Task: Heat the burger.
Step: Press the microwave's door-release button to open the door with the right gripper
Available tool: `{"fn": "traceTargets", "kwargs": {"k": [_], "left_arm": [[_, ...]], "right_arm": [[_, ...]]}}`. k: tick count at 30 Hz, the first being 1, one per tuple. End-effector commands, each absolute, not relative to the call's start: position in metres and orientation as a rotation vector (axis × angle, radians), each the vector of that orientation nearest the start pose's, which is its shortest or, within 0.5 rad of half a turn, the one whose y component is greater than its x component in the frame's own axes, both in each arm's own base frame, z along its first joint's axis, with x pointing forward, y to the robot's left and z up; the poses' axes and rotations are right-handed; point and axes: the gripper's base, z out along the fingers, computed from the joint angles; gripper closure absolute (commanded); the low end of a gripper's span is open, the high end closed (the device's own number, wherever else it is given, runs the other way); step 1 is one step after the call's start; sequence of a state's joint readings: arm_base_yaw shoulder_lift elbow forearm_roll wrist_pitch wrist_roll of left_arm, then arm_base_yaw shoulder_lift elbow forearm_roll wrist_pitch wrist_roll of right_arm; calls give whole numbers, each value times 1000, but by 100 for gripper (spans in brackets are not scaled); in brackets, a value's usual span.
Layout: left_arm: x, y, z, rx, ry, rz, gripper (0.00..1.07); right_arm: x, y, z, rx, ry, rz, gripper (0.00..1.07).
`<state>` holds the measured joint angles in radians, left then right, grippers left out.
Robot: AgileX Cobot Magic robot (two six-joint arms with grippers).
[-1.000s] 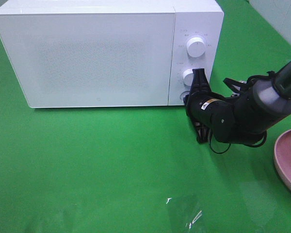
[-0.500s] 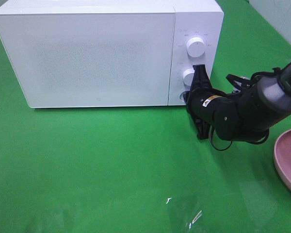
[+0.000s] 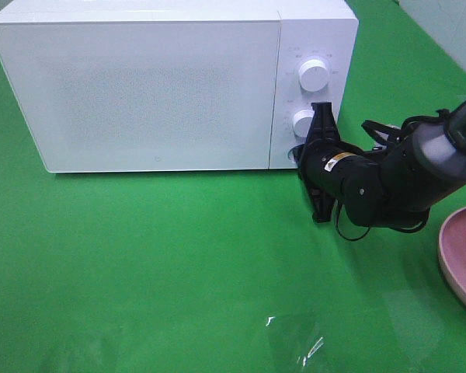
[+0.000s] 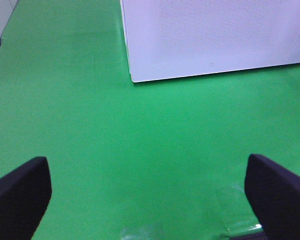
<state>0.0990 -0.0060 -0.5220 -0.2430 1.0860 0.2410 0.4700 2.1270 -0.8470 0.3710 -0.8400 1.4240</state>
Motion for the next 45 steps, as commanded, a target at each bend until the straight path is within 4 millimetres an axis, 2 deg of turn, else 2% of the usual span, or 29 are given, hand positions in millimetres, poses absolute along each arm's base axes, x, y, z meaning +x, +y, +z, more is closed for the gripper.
{"fn": "traceTargets", "kwargs": {"k": [1, 16, 24, 30, 45], "left_arm": [[-8, -21, 283, 157, 1998, -78, 9], [-8, -21, 283, 157, 1998, -78, 9], [-8, -21, 283, 157, 1998, -78, 9], [-8, -21, 283, 157, 1998, -78, 9], [-8, -21, 283, 157, 1998, -78, 9]], "right_arm": [[359, 145, 115, 1273, 1440, 1229, 107], [359, 143, 119, 1277, 1416, 1212, 107], [371, 146, 113, 1230, 1346, 1236, 107], [383, 150, 121, 1168, 1282, 1243, 107], [384, 145, 131, 1122, 1185, 1233, 107]]}}
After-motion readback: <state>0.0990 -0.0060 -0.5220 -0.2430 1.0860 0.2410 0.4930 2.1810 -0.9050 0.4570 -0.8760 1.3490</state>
